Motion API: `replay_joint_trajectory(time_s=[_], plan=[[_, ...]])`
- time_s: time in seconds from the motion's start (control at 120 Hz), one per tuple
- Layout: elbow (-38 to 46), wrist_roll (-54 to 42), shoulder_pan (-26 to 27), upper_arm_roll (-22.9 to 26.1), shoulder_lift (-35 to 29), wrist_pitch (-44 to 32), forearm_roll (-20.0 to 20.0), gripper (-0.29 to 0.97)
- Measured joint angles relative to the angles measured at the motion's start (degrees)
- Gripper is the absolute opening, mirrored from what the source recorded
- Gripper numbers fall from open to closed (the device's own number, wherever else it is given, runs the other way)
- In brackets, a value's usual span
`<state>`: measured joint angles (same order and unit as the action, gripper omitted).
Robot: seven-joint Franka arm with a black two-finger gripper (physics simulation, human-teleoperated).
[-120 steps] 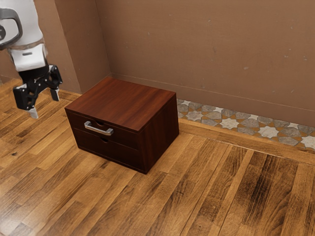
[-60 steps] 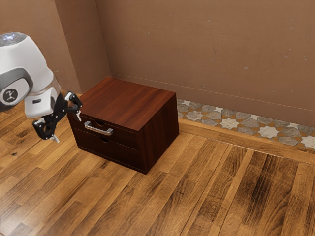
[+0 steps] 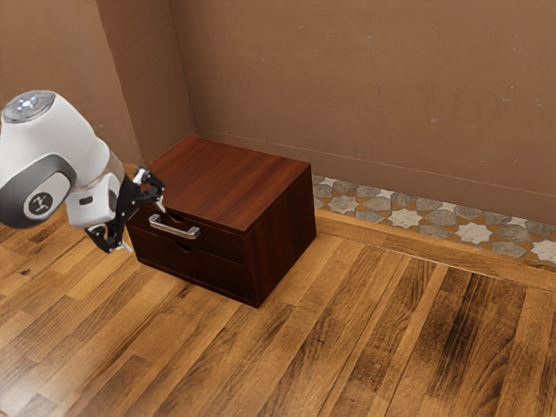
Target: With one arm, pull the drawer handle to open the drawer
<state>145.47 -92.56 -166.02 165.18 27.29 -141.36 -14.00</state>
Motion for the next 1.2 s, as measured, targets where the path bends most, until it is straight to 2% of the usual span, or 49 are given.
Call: replay_joint_trajectory(time_s=[0.333,0.55,0.9,1.2], plan=[[1.52,2.62,-0.02,-0.63,-1.64,-5.28,-1.14,0.67],[1.79,4.06,-0.04,-2.99,-3.41,-7.80,-2.26,0.67],[4.31,5.73,-0.10,-5.40,-5.62,-16.25,-3.96,0.67],[4.18,6.71,-0.49,-6.66,-11.14,-23.67,-4.44,0.66]])
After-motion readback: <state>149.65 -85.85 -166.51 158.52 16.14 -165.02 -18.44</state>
